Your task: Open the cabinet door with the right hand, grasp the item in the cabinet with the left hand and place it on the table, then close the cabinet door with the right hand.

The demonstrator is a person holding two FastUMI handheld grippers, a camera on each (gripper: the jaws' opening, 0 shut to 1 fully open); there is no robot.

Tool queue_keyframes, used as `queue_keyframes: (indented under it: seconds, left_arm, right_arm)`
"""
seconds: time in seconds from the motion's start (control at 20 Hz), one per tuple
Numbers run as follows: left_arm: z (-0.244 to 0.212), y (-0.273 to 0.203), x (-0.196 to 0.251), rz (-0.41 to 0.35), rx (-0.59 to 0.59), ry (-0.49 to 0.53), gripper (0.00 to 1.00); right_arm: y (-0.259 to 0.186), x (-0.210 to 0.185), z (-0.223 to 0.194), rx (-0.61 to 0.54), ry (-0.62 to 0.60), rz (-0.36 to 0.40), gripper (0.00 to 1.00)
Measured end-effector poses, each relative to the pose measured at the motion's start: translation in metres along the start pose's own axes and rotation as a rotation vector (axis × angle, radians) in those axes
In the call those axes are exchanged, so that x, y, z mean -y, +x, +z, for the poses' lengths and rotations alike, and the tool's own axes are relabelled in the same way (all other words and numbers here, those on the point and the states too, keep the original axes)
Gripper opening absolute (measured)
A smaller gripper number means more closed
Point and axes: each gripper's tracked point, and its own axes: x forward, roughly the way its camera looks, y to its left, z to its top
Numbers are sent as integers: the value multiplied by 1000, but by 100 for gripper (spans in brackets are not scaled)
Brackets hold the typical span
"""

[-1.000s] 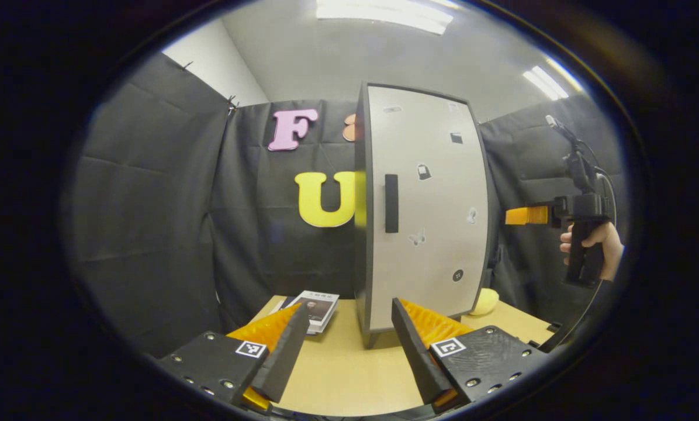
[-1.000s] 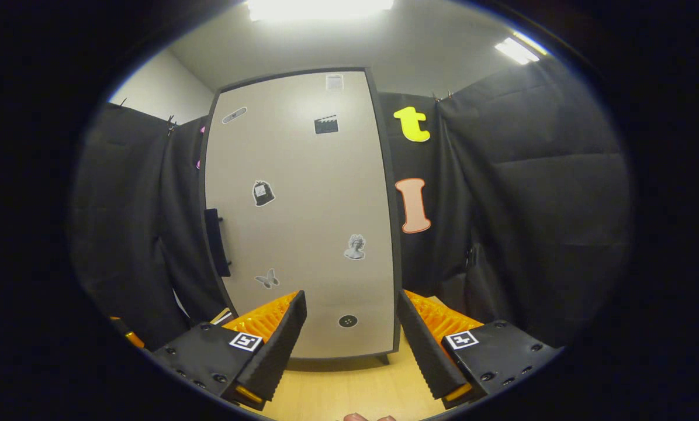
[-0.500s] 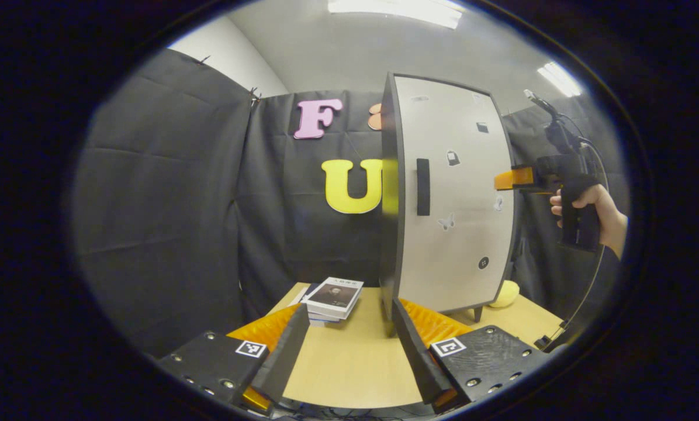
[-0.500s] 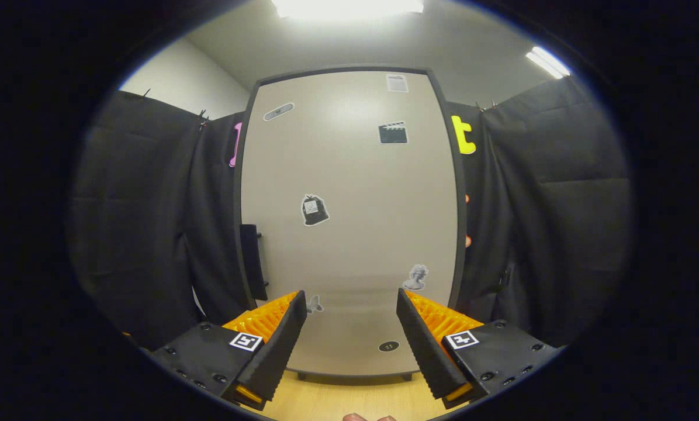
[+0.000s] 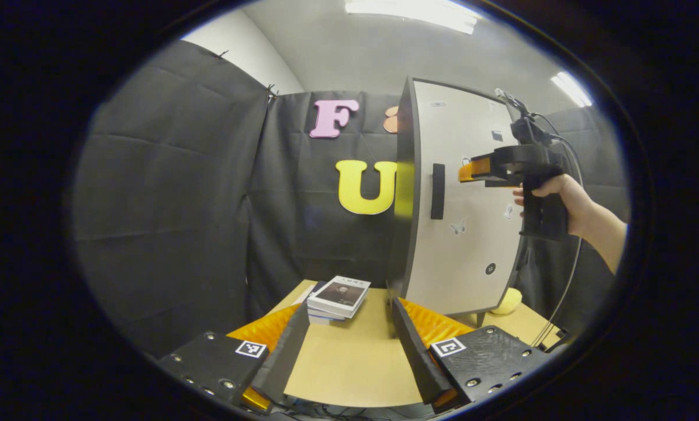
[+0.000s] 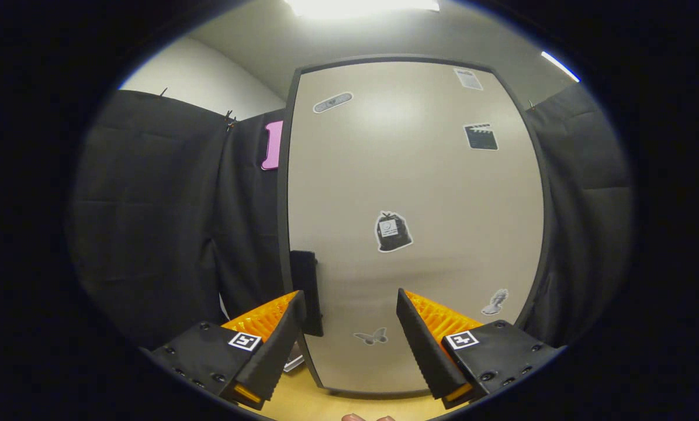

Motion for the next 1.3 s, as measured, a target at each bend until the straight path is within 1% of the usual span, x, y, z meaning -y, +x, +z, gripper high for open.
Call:
queue_keyframes:
  seconds: [0.15, 0.25, 0.4, 0.45, 0.5, 0.55, 0.65, 0.7, 0.75, 0.8, 0.85, 0.9, 0.95, 1.0, 1.05, 1.1, 1.15, 1.2, 1.25, 1.3]
  left_arm:
    - [-10, -2, -13, 22, -26, -32, 86]
    - [-14, -3, -21, 33, -39, -41, 86]
    - [-17, -2, -33, 51, -53, -34, 86]
    - [-17, -2, -36, 57, -55, -29, 86]
    - [-15, -3, -39, 62, -54, -26, 86]
    - [-16, -4, -39, 62, -53, -25, 86]
    - [-19, -6, -39, 57, -57, -26, 86]
    - [-20, -7, -40, 56, -59, -24, 86]
    - [-22, -8, -42, 57, -61, -20, 86]
    - [-23, -10, -44, 63, -64, -16, 86]
    - [-24, -11, -48, 72, -64, -12, 86]
    - [-22, -14, -51, 79, -58, -11, 87]
    - [-22, -16, -51, 78, -54, -11, 86]
    - [-23, -16, -52, 80, -53, -10, 86]
    - [-23, -17, -54, 84, -53, -10, 86]
    - [-24, -18, -56, 87, -54, -11, 86]
    - [-24, -18, -57, 89, -55, -13, 86]
    - [-23, -20, -58, 93, -54, -13, 86]
    - [-22, -21, -59, 95, -50, -14, 86]
    - [-22, -23, -58, 94, -47, -17, 86]
  right_arm:
    - [14, -18, 0, -1, 32, 20, 99]
    - [24, -29, -1, 6, 14, 25, 98]
    - [36, -40, -8, -12, -2, 6, 99]
    - [39, -41, -7, -9, 3, -15, 99]
    - [42, -42, -9, -8, 1, -32, 94]
    - [46, -42, -9, -9, -4, -48, 99]
    - [52, -46, -16, -32, -18, -62, 99]
    - [56, -46, -18, -41, -24, -69, 94]
    - [60, -48, -20, -49, -35, -70, 84]
    - [63, -52, -22, -60, -50, -62, 80]
    - [64, -48, -23, -68, -67, -88, 79]
    - [67, -44, -24, -71, -78, -109, 66]
    - [69, -44, -26, -78, -75, -115, 46]
    - [70, -45, -31, -96, -61, -116, 44]
    - [70, -43, -34, -114, -50, -124, 39]
    - [76, -43, -35, -105, -32, -126, 40]
    - [71, -43, -35, -119, -24, -114, 33]
    - [70, -43, -35, -110, -13, -107, 32]
    - [70, -45, -33, -114, -16, -92, 29]
    - [70, -44, -32, -105, -38, -81, 29]
